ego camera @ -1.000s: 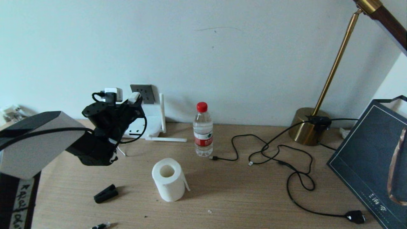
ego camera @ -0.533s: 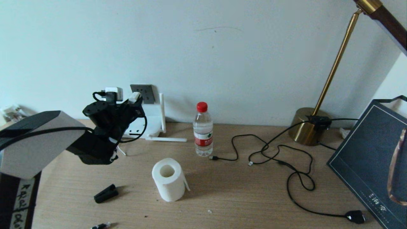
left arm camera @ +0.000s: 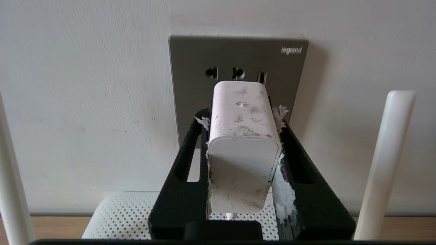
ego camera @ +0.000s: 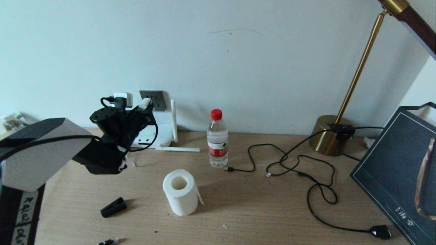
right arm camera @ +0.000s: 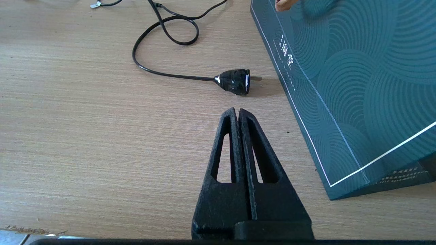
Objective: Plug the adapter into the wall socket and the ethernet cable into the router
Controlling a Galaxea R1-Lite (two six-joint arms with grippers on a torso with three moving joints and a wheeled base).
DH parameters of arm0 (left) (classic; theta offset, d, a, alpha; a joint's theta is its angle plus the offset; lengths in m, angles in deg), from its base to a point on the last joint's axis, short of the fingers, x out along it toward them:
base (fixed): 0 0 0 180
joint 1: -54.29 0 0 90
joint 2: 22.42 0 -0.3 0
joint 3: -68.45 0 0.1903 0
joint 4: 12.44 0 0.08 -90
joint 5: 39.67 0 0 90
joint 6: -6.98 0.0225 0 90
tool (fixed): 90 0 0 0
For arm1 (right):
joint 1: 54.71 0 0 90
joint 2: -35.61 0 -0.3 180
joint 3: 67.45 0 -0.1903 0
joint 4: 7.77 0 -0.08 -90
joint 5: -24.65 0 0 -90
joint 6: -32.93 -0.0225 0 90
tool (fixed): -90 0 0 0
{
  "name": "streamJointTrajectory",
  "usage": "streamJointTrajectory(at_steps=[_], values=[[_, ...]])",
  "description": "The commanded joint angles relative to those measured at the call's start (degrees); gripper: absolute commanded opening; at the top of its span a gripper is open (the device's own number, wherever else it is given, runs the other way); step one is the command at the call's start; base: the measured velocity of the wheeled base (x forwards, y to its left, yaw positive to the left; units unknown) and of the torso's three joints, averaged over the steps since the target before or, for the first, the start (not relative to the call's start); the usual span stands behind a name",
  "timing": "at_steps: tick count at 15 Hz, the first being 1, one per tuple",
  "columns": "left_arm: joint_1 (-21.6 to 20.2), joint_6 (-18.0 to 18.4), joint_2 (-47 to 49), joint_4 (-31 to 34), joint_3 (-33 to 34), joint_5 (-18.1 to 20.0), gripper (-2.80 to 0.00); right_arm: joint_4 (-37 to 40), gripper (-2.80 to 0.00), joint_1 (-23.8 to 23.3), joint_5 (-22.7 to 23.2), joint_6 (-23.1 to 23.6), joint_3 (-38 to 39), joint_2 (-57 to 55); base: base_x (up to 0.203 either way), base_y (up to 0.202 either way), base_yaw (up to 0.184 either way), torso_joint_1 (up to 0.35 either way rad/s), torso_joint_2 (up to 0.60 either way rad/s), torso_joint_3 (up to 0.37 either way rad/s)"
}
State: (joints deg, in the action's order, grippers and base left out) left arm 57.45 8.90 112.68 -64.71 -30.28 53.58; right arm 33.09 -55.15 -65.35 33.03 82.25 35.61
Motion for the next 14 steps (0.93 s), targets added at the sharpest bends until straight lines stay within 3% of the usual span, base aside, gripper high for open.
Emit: streamJointTrajectory(at_steps=[1, 14], values=[[0.0, 0.0, 0.5, -0.4, -0.2, 0.0, -2.8, 0.1, -2.8, 0.0, 0.0, 0.0, 0.0, -0.1, 0.0, 0.0, 0.0, 0.0, 0.0, 0.0], [0.0, 0.0, 2.4, 2.4, -5.8, -0.7, -2.8, 0.1, -2.8, 0.0, 0.0, 0.1, 0.0, 0.0, 0.0, 0.0, 0.0, 0.0, 0.0, 0.0]])
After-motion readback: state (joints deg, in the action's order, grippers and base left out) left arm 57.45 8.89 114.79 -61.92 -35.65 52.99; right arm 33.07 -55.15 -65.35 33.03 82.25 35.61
